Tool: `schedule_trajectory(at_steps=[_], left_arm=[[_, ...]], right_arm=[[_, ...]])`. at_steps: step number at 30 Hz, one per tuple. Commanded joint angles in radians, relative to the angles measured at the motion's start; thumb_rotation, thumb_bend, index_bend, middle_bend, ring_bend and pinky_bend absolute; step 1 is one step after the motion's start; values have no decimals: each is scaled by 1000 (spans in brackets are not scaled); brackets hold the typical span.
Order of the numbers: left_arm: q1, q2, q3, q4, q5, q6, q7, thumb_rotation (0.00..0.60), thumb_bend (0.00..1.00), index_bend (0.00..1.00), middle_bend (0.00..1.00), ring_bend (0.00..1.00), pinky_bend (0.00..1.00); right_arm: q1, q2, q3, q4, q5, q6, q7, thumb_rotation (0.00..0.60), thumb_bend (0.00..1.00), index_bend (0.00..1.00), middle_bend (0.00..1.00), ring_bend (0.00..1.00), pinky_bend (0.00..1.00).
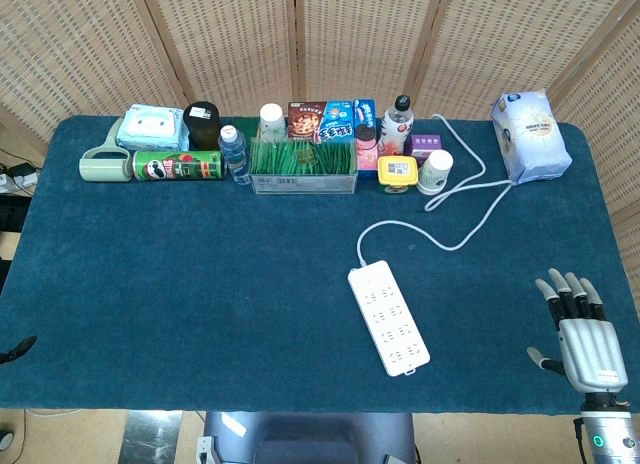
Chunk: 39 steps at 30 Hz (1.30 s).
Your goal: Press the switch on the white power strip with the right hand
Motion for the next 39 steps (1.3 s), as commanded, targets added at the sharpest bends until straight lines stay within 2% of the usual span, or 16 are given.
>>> schedule_trajectory(at_steps=[1,9,11,13,15,17,19,20,25,29,33,39], left_arm=[[-1,0,0,0,-2,-3,-1,600,131,0,0,0,21],[-5,-1,-3,-5,-1,-7,1,600,131,0,0,0,21],[-4,-2,-1,-2,12,-3,-4,600,131,0,0,0,21],[-2,-6,0,5,19,2,-9,600,130,0,0,0,21],[-1,-7,2,9,21,1,-9,600,131,0,0,0,21],[-3,-8,2,11,22,-2,-11,600,132,0,0,0,21],[-7,-10,0,9,17,-9,-6,600,131,0,0,0,22],[-10,-11,-1,7,14,-11,-2,600,131,0,0,0,22],[-17,-18,-6,-3,4,-18,25,600,130,0,0,0,21],[-20,-23,-6,-6,-4,-24,41,600,131,0,0,0,21],[-24,-26,-7,-7,-18,-33,52,600,131,0,0,0,22],[-26,-32,-7,-14,-23,-36,73,600,131,0,0,0,21]], right_arm=[[0,1,0,1,2,-2,1,600,26,99,52,17,0],[8,-8,-4,7,9,-27,18,600,29,99,57,24,0],[12,-14,-5,11,11,-36,19,600,34,100,97,75,21],[21,-27,0,18,13,-46,18,600,81,109,241,255,178],[36,-51,13,40,2,-45,25,600,206,126,556,634,577],[53,-70,21,64,-14,-49,30,600,331,128,765,871,843],[88,-87,27,85,-39,-80,35,600,429,125,875,973,967],[103,-95,30,96,-50,-89,27,600,461,124,915,996,994],[172,-125,39,92,-100,-142,-10,600,603,152,984,1000,1000],[227,-128,47,45,-93,-224,-11,600,647,250,986,1000,1000],[298,-137,72,8,-38,-336,-66,600,657,259,986,1000,1000],[392,-200,119,-34,108,-471,-183,600,658,304,986,1000,1000]])
